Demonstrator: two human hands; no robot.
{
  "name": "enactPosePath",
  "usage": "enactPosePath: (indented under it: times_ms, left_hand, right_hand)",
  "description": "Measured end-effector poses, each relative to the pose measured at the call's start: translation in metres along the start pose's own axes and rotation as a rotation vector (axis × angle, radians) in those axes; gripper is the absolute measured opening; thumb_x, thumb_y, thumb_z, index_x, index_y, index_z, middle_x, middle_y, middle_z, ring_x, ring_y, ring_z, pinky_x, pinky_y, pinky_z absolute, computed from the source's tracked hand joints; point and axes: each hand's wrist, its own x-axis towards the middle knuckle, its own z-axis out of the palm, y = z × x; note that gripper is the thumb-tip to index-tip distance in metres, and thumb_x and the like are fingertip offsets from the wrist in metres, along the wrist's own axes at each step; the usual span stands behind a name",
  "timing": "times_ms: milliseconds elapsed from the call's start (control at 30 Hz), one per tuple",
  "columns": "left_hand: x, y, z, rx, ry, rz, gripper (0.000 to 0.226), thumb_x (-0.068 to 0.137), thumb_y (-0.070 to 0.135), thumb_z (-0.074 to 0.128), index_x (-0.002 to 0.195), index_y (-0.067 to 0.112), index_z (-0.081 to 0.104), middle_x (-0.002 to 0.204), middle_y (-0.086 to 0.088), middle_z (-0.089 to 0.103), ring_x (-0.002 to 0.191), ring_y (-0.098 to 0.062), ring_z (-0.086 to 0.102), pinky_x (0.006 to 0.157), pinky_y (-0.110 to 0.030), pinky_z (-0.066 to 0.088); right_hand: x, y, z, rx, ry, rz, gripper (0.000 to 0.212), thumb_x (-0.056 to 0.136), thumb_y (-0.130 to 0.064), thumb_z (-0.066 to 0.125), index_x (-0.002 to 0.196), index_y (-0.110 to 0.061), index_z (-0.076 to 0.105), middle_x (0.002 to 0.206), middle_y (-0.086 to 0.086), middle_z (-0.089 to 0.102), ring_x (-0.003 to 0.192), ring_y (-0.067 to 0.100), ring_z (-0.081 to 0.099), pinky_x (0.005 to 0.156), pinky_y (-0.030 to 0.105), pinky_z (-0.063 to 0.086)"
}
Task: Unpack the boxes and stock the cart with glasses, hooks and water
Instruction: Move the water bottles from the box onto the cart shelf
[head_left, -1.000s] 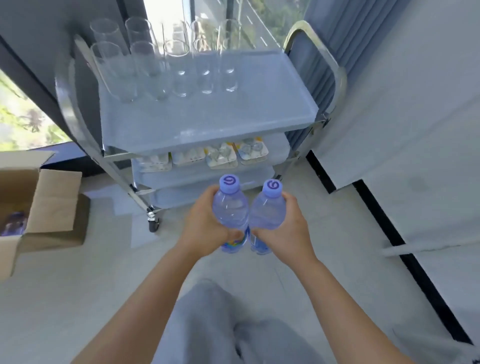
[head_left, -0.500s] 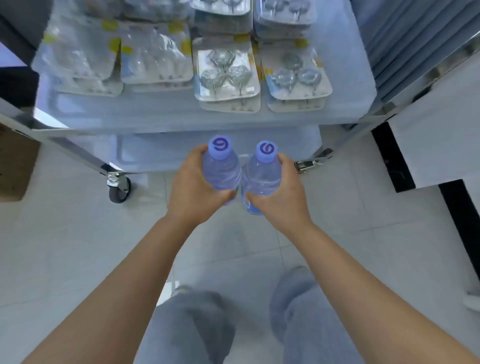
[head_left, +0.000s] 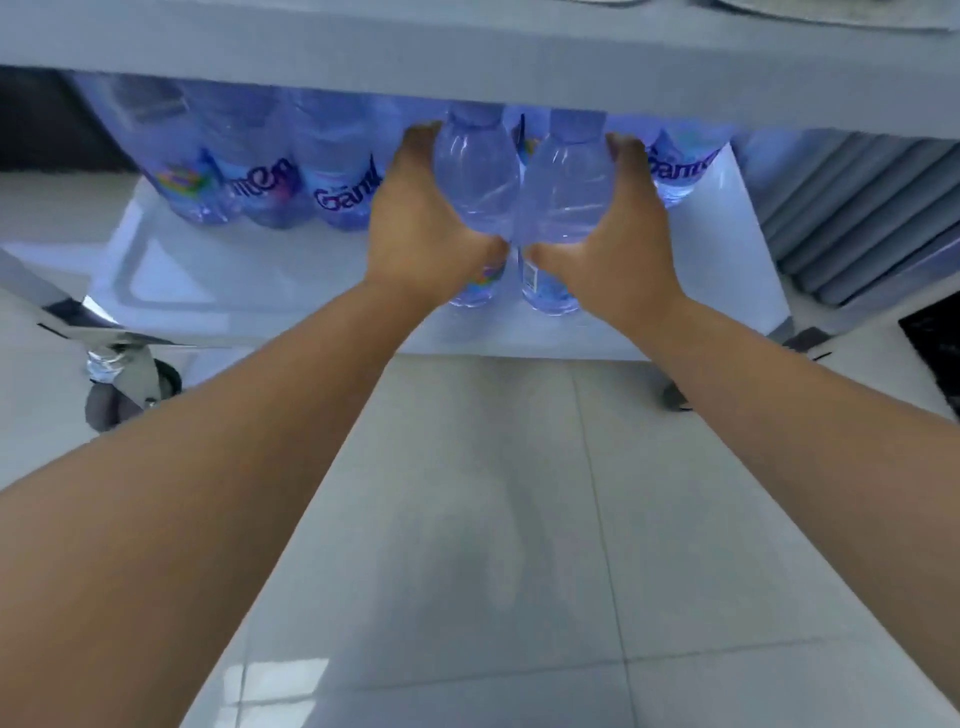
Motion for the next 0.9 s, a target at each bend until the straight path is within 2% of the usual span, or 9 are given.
enactPosePath:
  times_ms: [67,133,200,267,333,500,633,800,900]
  left_hand:
    - [0.01,-0.001,0.015,0.053,0.011,0.044,0.025,0.058,0.029,0.063,0.071,0.026,0.041,0.064,0.01,0.048,0.052,-0.004,0.048,0.046,-0.022,0.037]
    - [0.016,-0.006,0.029,0.036,0.034,0.045,0.024,0.06,0.031,0.064,0.075,0.025,0.046,0.066,0.01,0.051,0.052,0.001,0.048,0.047,-0.015,0.035]
    - [0.013,-0.012,0.043,-0.06,0.066,0.029,0.05,0.062,0.03,0.071,0.106,0.014,0.053,0.096,0.006,0.062,0.082,-0.005,0.06,0.069,-0.016,0.046]
    - [0.004,-0.022,0.052,-0.088,0.117,0.014,0.082,0.062,0.034,0.074,0.132,0.006,0.041,0.124,-0.004,0.058,0.112,-0.02,0.056,0.092,-0.031,0.047]
    - [-0.01,-0.035,0.059,-0.089,0.111,-0.019,0.089,0.068,0.034,0.075,0.141,0.008,0.031,0.131,-0.003,0.053,0.118,-0.019,0.052,0.097,-0.032,0.044]
    - [-0.025,-0.058,0.073,0.005,0.058,-0.065,0.076,0.087,0.024,0.064,0.148,0.007,0.021,0.142,-0.006,0.045,0.126,-0.022,0.046,0.101,-0.034,0.038]
    - [-0.014,-0.061,0.077,0.018,0.088,-0.079,0.071,0.088,0.021,0.064,0.146,0.006,0.027,0.139,-0.007,0.048,0.126,-0.023,0.047,0.102,-0.034,0.037]
    - [0.01,-0.06,0.087,0.063,0.148,-0.072,0.069,0.087,0.02,0.065,0.144,0.004,0.03,0.142,-0.01,0.041,0.131,-0.022,0.038,0.107,-0.027,0.03]
    - [0.023,-0.055,0.093,0.092,0.206,-0.109,0.067,0.085,0.022,0.067,0.14,0.006,0.032,0.138,-0.012,0.037,0.127,-0.023,0.039,0.099,-0.022,0.029]
  right_hand:
    - [0.006,0.008,-0.001,0.031,0.034,0.033,0.052,0.067,-0.016,0.079,0.102,-0.021,0.042,0.099,-0.006,0.054,0.087,0.01,0.055,0.071,0.013,0.041]
    - [0.006,0.017,-0.001,0.074,0.07,0.061,0.06,0.067,-0.021,0.082,0.112,-0.019,0.041,0.106,-0.007,0.053,0.089,0.006,0.054,0.072,0.004,0.038]
    - [0.003,0.029,0.001,0.096,0.081,0.087,0.082,0.067,-0.025,0.081,0.132,-0.01,0.034,0.127,-0.001,0.05,0.106,0.008,0.055,0.085,0.01,0.043]
    - [-0.002,0.038,0.004,0.06,0.057,0.1,0.108,0.067,-0.028,0.081,0.147,-0.005,0.012,0.15,0.006,0.031,0.131,0.015,0.042,0.102,0.026,0.041]
    - [-0.009,0.047,0.01,0.033,0.027,0.137,0.116,0.069,-0.025,0.081,0.149,-0.005,0.0,0.155,0.006,0.021,0.137,0.016,0.033,0.105,0.022,0.034]
    - [-0.027,0.068,0.026,0.012,0.051,0.191,0.098,0.076,-0.016,0.075,0.148,-0.006,0.01,0.142,0.005,0.043,0.122,0.019,0.05,0.078,-0.003,0.032]
    - [-0.02,0.073,0.033,0.006,0.09,0.198,0.085,0.075,-0.02,0.075,0.142,-0.004,0.025,0.132,0.008,0.052,0.115,0.022,0.054,0.088,0.021,0.043]
    - [0.006,0.076,0.039,-0.003,0.106,0.2,0.073,0.075,-0.018,0.075,0.134,-0.008,0.032,0.125,0.005,0.053,0.108,0.019,0.056,0.081,0.02,0.042]
    - [0.022,0.08,0.044,-0.037,0.118,0.208,0.075,0.077,-0.02,0.075,0.135,-0.006,0.03,0.127,0.007,0.052,0.11,0.02,0.054,0.081,0.018,0.04]
